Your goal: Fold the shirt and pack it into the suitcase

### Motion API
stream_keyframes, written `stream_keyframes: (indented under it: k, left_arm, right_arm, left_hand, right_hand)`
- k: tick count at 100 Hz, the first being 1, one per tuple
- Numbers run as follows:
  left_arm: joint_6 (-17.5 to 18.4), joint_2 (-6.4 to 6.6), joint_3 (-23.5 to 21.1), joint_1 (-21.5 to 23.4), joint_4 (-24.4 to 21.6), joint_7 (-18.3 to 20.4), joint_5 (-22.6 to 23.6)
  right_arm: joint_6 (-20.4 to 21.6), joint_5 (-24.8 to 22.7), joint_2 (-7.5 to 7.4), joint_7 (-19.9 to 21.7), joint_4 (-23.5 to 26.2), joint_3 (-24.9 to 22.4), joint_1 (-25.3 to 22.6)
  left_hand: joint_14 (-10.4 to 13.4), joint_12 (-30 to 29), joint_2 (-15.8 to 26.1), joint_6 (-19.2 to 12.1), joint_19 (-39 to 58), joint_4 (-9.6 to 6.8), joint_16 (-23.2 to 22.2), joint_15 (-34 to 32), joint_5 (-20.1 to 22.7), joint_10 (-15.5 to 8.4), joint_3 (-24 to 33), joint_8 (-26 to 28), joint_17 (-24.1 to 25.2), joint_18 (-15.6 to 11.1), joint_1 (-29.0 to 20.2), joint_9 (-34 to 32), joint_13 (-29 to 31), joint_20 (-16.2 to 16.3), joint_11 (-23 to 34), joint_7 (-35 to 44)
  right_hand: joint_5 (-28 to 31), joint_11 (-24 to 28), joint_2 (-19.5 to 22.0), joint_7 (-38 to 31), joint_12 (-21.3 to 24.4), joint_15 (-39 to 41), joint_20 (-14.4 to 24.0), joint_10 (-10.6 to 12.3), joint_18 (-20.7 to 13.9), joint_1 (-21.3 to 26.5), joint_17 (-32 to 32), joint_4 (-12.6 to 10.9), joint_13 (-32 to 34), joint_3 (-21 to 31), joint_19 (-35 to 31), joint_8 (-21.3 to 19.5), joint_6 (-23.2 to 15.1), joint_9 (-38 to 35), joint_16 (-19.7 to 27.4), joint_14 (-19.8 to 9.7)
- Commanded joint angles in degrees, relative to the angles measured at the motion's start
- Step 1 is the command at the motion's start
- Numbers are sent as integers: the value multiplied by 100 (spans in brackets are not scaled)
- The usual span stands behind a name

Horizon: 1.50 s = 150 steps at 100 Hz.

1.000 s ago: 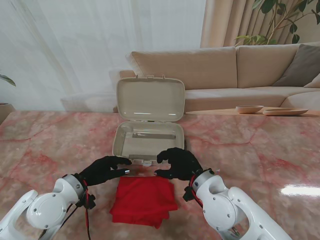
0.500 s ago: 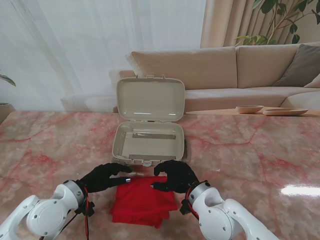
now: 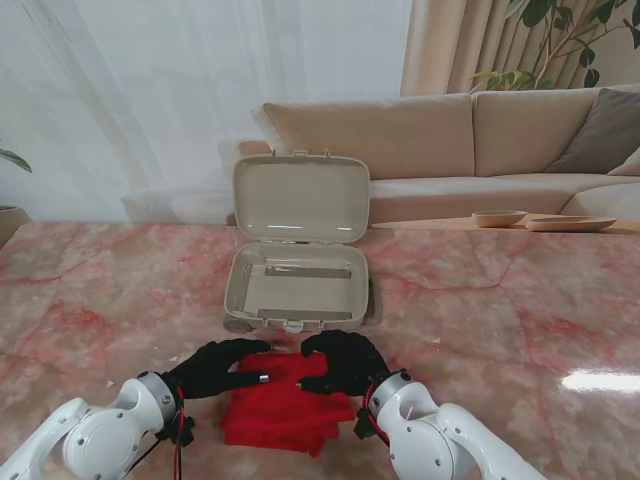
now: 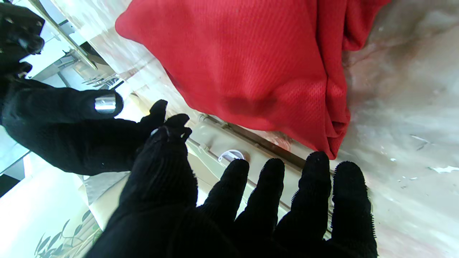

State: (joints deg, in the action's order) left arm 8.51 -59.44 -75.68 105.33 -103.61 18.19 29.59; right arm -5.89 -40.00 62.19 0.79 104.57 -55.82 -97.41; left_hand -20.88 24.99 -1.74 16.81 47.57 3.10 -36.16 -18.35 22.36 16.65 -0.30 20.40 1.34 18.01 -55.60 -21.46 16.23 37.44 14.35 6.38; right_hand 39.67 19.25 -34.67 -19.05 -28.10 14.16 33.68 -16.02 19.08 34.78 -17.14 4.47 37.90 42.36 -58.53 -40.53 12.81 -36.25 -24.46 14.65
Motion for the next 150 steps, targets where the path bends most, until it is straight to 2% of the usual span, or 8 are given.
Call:
stream_keyframes:
  k: [1,36,72,99,110,121,150]
  left_arm:
    - [26,3,63,19,62,-19,89]
    - [219,26,252,-127,271,-110,491]
    - [126,-17,424,-248,487,-445,767]
    - [153,14,489,-351,600,-274,660]
    - [231,30,486,-375,617,-184,588]
    - [263,58,482,-397,605,-29,538]
    - [256,96,568,-471,627,76,776]
  right_arm:
    - [-53,52,3,101,-102,44,-11]
    - [-113,40,-31,274,-211,164,127]
    - [-389,-119,11,71,-387,403,297]
    - [-528,-130,22,55,-477,551,428]
    - [-589,-108,22,105,-497,609,492]
    - [-652,-28,28,141,-530,664,560]
    - [-797,-37,-10,370,-614,840,746]
  left_hand:
    - [-38,-75,-22,130,-155,-27,98,124,-258,-18,-207,-56,122,-175,125,270,-188,-70,-2,-109]
    - [-1,-169,-33,151,-405,-24,280,333,-686,-88,-225,-161,281,-164,435,647,-459,-197,-130,-389]
    - [15,-236,-73,85,-609,-29,464,483,-794,-84,-197,-217,354,-139,457,818,-612,-257,-221,-428]
    - [60,-256,-153,-11,-649,-29,504,479,-731,-99,-196,-217,353,-100,432,798,-582,-239,-217,-371]
    - [81,-271,-180,-64,-614,-17,505,457,-749,-93,-234,-221,300,-98,554,826,-512,-205,-237,-365]
    - [70,-303,-320,-61,-482,-21,463,401,-813,-124,-223,-238,281,-92,649,900,-446,-57,-280,-378]
    - [32,-330,-607,-120,-451,-32,414,366,-924,-119,-183,-272,301,-53,606,1034,-451,55,-285,-417]
  right_hand:
    - [-153,-73,-137,122,93,-21,41,-75,67,-195,77,-260,-136,64,95,63,69,152,81,25]
    - [-305,-140,-117,287,144,-37,109,-103,76,-420,221,-196,-354,-27,213,141,152,409,52,53]
    - [-390,-172,-142,348,139,-96,271,-151,26,-529,315,-178,-707,-72,168,168,226,603,38,111]
    - [-472,-191,-152,389,139,-88,379,-203,3,-575,292,-169,-804,-100,27,184,256,721,36,166]
    - [-529,-265,-175,421,191,-6,510,-379,41,-638,132,-146,-760,-129,-240,197,300,779,0,497]
    - [-559,-320,-203,441,236,45,602,-413,33,-661,118,-132,-745,-109,-486,209,341,803,-21,636]
    - [-644,-348,-325,491,250,61,606,-409,-14,-709,165,-118,-812,-80,-611,236,333,881,-33,616]
